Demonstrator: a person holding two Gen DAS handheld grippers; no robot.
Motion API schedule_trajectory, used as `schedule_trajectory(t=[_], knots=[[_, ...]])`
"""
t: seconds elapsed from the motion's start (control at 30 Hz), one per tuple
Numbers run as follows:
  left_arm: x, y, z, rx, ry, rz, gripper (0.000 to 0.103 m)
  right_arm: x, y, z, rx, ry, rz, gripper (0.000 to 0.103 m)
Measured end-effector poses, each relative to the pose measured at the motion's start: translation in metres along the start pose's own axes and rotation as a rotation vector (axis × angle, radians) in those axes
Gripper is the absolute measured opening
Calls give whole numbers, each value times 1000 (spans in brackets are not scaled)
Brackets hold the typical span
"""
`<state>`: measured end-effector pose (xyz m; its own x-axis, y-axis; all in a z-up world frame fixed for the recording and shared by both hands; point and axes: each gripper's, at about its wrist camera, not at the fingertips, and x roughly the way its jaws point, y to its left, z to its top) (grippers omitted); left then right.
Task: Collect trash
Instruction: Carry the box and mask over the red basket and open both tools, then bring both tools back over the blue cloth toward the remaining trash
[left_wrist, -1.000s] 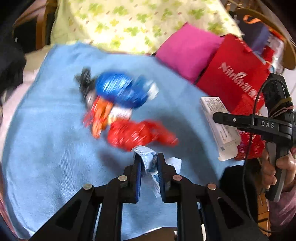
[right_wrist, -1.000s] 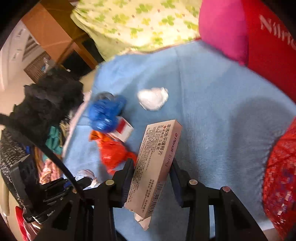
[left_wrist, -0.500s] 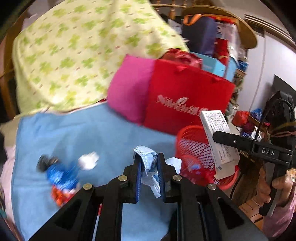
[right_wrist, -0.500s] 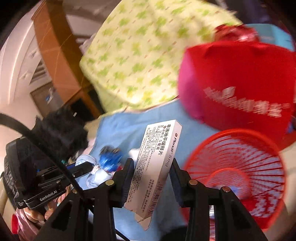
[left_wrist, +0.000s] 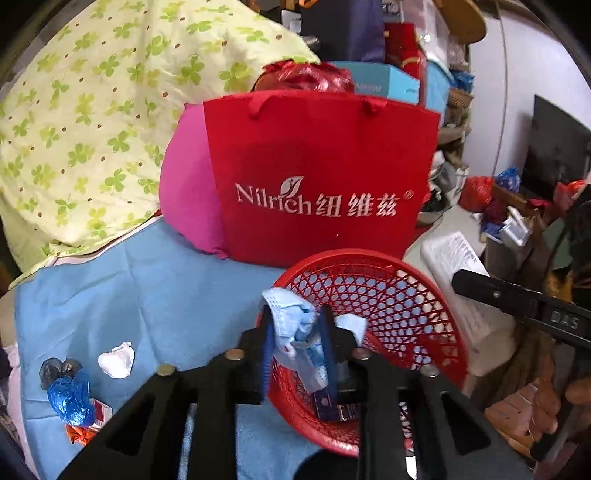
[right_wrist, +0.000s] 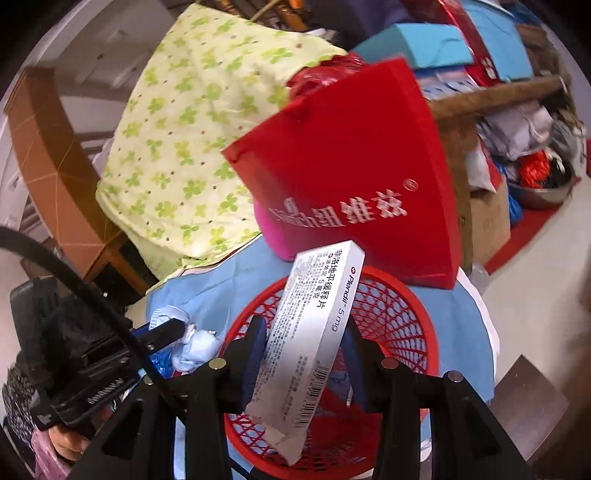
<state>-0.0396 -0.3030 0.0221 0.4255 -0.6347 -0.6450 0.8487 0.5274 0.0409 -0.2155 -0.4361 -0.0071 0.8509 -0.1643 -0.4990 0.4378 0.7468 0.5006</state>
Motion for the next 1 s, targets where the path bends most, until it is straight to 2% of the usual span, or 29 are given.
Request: schedule_trajectory(t=[0.07, 0.13, 0.3, 0.6, 0.67, 0.73, 1.0], knots=[[6, -3, 0, 4, 7, 8, 32, 4, -9, -2, 24, 0, -1, 45], [8, -5, -2, 10, 8, 22, 49, 8, -17, -3, 48, 2, 1, 46], [-2, -10, -5, 54, -23, 98, 57, 9, -22, -8, 61, 0, -2, 49], [-42, -2, -10, 102, -94, 260, 63, 0, -2, -6, 39, -23, 32, 49], [-52, 1, -13, 109, -112, 290, 67, -5, 5, -7, 33, -27, 46, 56], [-63, 5, -15, 107, -123, 312, 67, -10, 12, -7, 28, -36, 60, 59], [-97, 33, -31, 64, -141, 394, 68, -20, 49, -6, -34, -44, 122, 59]])
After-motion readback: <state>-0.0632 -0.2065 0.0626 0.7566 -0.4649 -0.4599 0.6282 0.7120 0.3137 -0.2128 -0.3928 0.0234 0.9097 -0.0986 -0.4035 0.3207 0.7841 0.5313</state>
